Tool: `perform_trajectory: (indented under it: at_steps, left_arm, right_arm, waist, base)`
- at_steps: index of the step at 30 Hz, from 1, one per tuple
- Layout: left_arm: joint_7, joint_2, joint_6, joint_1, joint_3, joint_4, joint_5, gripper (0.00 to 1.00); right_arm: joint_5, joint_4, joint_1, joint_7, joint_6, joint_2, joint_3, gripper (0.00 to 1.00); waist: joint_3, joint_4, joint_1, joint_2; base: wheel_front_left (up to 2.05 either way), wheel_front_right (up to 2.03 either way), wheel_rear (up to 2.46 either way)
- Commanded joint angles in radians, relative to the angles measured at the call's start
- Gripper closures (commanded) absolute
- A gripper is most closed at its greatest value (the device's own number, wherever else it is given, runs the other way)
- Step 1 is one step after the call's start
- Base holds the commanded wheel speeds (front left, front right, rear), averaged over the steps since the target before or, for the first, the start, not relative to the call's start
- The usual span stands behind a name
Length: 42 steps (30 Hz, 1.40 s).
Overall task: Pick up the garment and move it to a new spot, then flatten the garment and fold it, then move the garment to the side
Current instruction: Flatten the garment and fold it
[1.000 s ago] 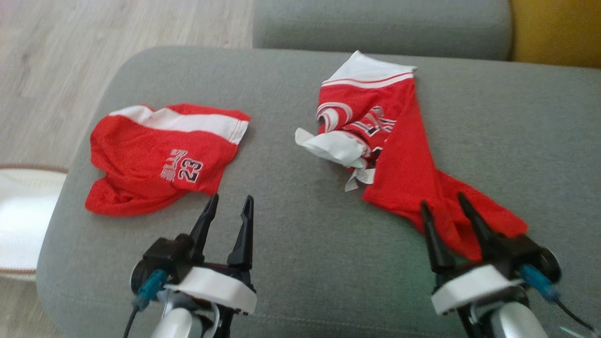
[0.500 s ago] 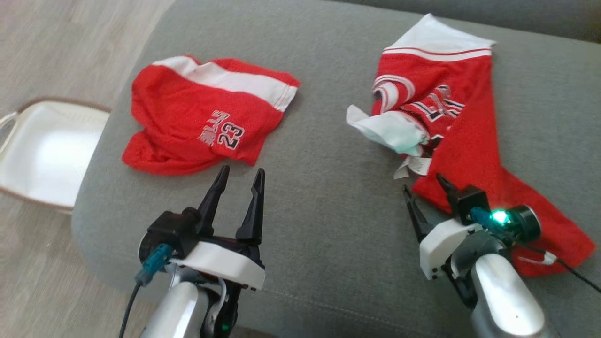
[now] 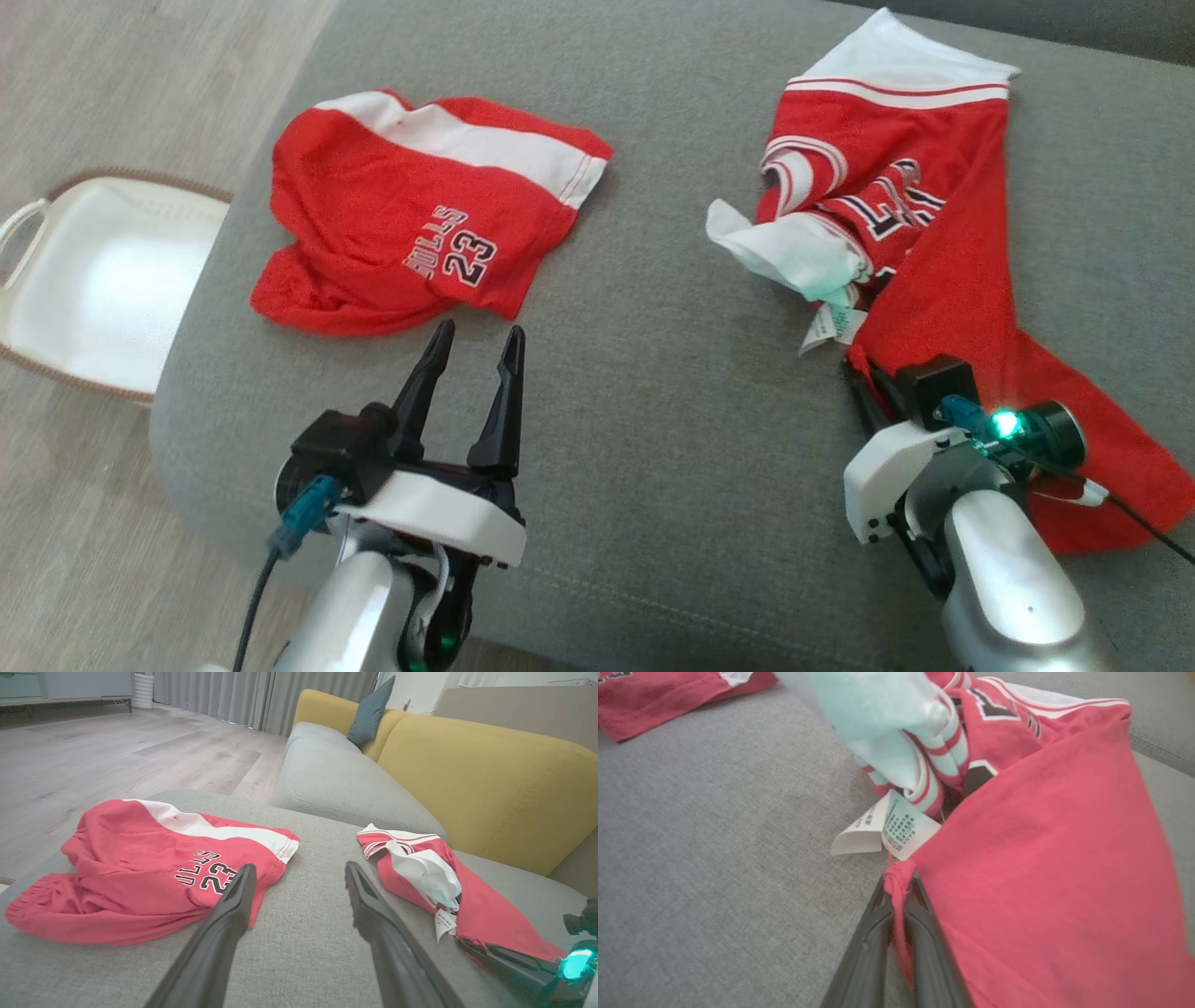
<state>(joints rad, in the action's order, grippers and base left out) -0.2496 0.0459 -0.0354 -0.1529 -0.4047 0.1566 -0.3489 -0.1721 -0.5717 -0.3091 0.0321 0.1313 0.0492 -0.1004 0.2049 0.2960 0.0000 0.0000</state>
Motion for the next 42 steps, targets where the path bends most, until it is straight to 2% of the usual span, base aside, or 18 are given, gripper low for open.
perform_trajectory:
  at_steps: [1, 8, 15, 19, 20, 22, 27, 32, 40, 41, 42]
  left_arm:
    - [-0.012, 0.004, -0.005, -0.039, 0.034, -0.028, -0.001, 0.00]
    - [-0.012, 0.004, -0.008, -0.021, 0.041, -0.024, 0.011, 0.00]
    - [-0.012, 0.004, -0.012, 0.004, 0.047, -0.032, 0.020, 0.00]
    - [-0.012, 0.004, -0.012, 0.003, 0.045, -0.043, 0.022, 0.00]
    - [-0.012, 0.004, -0.012, 0.003, 0.045, -0.043, 0.022, 0.00]
    - [-0.012, 0.004, -0.008, 0.000, 0.043, -0.046, 0.024, 0.00]
    - [-0.012, 0.004, 0.006, -0.017, 0.042, -0.050, 0.030, 0.00]
    - [-0.012, 0.004, 0.021, -0.051, 0.034, -0.051, 0.026, 0.00]
    - [-0.012, 0.004, 0.030, -0.093, 0.031, -0.051, 0.015, 0.00]
    - [-0.012, 0.004, 0.031, -0.099, 0.031, -0.051, 0.014, 0.00]
    - [-0.012, 0.004, 0.031, -0.104, 0.030, -0.050, 0.013, 0.00]
  right_arm:
    - [0.016, 0.029, -0.013, -0.016, -0.001, 0.001, -0.030, 1.00]
    - [0.047, 0.136, 0.025, -0.018, -0.001, 0.001, -0.037, 1.00]
    - [-0.002, 0.298, 0.028, 0.044, -0.001, 0.011, 0.054, 1.00]
    - [-0.016, 0.365, -0.038, 0.097, -0.001, 0.102, 0.129, 1.00]
    - [-0.016, 0.365, -0.038, 0.097, -0.001, 0.102, 0.129, 1.00]
    - [-0.014, 0.371, -0.089, 0.120, -0.001, 0.172, 0.158, 1.00]
    - [-0.027, 0.331, -0.239, 0.141, -0.001, 0.362, 0.171, 1.00]
    - [-0.054, 0.208, -0.453, 0.126, -0.001, 0.492, 0.180, 1.00]
    - [-0.137, 0.018, -0.693, 0.042, -0.001, 0.501, 0.130, 1.00]
    - [-0.150, -0.005, -0.716, 0.035, -0.001, 0.500, 0.127, 0.53]
    - [-0.162, -0.031, -0.736, 0.034, -0.001, 0.497, 0.130, 0.00]
  waist:
    - [-0.016, -0.017, 0.0000, 0.0000]
    - [-0.074, -0.077, 0.0000, 0.0000]
    - [-0.111, -0.121, 0.0000, 0.0000]
    - [-0.097, -0.127, 0.0000, 0.0000]
    - [-0.097, -0.127, 0.0000, 0.0000]
    - [-0.081, -0.128, 0.0000, 0.0000]
    - [-0.035, -0.116, 0.0000, 0.0000]
    - [0.024, -0.085, 0.0000, 0.0000]
    - [0.097, -0.059, 0.0000, 0.0000]
    - [0.103, -0.057, 0.0000, 0.0000]
    - [0.106, -0.056, 0.0000, 0.0000]
  base:
    - [0.00, 0.00, 0.00]
    - [0.00, 0.00, 0.00]
    - [0.00, 0.00, 0.00]
    - [0.00, 0.00, 0.00]
    - [0.00, 0.00, 0.00]
    - [0.00, 0.00, 0.00]
    - [0.00, 0.00, 0.00]
    - [0.00, 0.00, 0.00]
    - [0.00, 0.00, 0.00]
    - [0.00, 0.00, 0.00]
    - [0.00, 0.00, 0.00]
